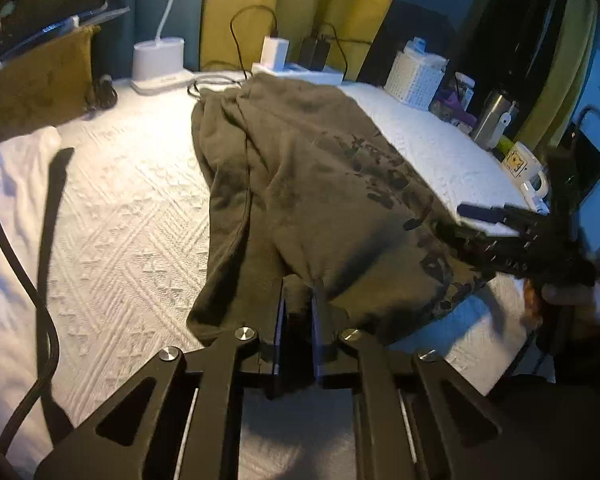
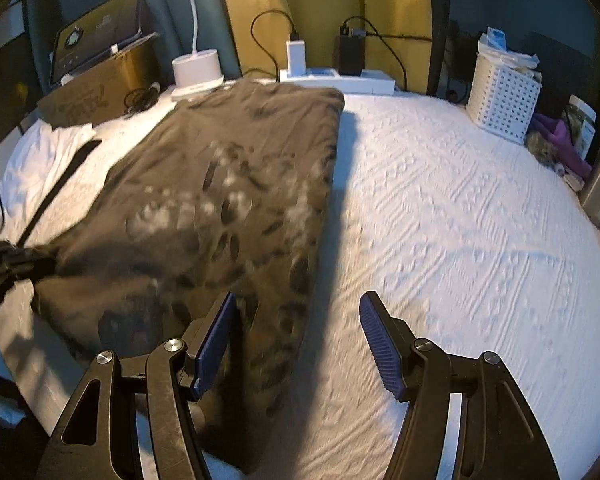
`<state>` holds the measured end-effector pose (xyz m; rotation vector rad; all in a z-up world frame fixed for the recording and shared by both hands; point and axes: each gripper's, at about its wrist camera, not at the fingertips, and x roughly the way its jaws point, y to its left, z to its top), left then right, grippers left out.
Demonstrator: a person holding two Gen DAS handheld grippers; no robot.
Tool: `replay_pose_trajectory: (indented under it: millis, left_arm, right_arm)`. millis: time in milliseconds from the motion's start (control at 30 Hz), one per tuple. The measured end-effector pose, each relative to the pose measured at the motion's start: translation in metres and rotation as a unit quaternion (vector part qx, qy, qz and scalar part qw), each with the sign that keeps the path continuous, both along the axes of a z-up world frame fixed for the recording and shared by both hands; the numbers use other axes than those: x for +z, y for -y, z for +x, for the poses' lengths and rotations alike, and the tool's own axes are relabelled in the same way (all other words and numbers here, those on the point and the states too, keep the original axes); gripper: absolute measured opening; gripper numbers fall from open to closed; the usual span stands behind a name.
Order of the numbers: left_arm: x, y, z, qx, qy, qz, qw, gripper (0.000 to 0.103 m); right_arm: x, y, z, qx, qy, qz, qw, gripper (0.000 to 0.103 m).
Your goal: Fold small clothes
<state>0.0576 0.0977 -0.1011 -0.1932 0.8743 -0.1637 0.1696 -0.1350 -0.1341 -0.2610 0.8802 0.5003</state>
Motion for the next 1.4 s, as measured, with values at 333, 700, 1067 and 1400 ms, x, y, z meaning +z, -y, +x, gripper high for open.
replay_pose_trajectory:
  millis: [333, 700, 1067, 1400]
  left_arm:
    - [-0.018, 0.005, -0.020, 0.029, -0.029, -0.015, 0.9990, 0.008]
    - [0.011, 0.004, -0.020, 0.033, -0.012, -0.007, 0.9994, 0.012]
    - [0.024, 0.030, -0.001, 0.025, 0.016, 0.023, 0.9993, 0.037]
    - [-0.016, 0.054, 0.001, 0.012, -0.011, 0.086, 0.9962, 0.042]
  right_arm:
    - [-0.004, 0.023, -0.018, -0.022, 0.019, -0.014, 0.999, 0.071]
    - [0.001, 0.029, -0.040, -0.007, 0.004, 0.010, 1.000, 0.073]
    - [0.015, 0.005, -0.047, 0.019, 0.023, 0.043, 0.999, 0.073]
    - [-0.011, -0.013, -0.065, 0.046, 0.027, -0.005, 0.999, 0.073]
